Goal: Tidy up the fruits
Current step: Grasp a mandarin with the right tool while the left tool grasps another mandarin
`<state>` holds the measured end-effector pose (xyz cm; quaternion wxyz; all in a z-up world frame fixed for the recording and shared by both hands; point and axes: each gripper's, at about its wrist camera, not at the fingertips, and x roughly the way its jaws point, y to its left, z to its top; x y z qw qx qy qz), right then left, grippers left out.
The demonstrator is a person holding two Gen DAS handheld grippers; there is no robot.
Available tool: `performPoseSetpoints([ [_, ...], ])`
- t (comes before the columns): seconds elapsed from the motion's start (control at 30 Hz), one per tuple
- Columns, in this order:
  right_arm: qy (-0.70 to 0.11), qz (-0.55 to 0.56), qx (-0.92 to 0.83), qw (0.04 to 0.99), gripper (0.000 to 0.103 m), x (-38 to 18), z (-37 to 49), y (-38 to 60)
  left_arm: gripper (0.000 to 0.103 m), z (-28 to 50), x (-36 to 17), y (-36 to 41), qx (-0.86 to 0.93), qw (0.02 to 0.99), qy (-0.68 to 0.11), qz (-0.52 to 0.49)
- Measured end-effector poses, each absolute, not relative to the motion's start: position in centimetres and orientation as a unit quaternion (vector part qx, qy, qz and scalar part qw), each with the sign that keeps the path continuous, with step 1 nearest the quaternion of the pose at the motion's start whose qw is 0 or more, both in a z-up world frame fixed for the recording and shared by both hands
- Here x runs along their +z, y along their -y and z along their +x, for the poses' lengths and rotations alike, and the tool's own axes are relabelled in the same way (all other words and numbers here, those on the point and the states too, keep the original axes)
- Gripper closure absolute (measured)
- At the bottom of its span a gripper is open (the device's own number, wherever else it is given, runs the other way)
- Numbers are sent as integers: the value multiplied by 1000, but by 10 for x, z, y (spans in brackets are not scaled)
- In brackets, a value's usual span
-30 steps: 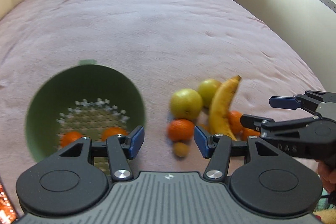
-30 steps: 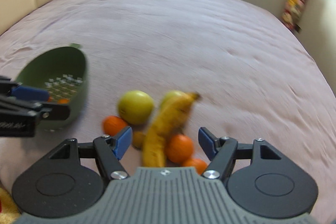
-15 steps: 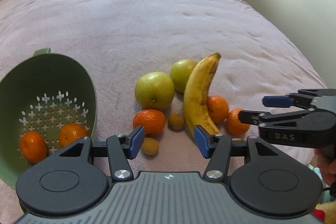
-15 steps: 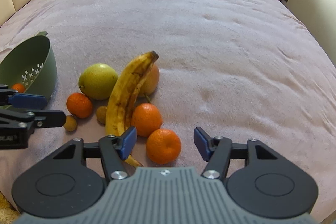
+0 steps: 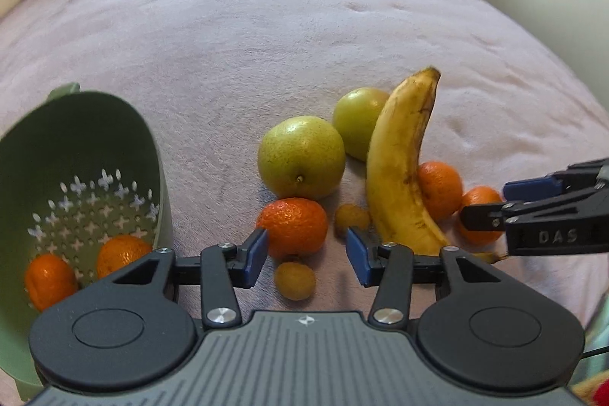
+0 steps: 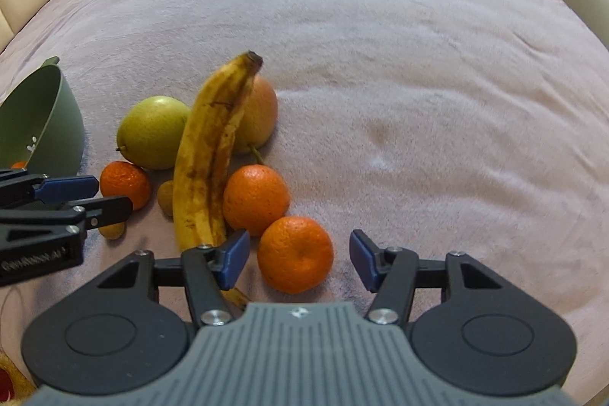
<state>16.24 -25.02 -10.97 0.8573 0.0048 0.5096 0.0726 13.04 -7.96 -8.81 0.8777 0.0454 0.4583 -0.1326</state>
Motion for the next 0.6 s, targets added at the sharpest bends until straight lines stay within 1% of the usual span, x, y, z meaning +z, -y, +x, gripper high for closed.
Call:
performPoseSetpoints([
  [0.3,-520,17,73,851,47,-118,167,251,46,127,-102,104,-87,886,-434,139],
  [0.47,-523,20,74,849,48,-121,169,252,45,128,-107,111,-72,886,-431,156],
  [0.53,-525,21,74,848,51,-121,170,252,46,128,-106,111,-71,886,-432,154],
  [0.6,-527,23,74,847,56,-122,170,252,50,128,-105,110,-74,885,-434,150],
])
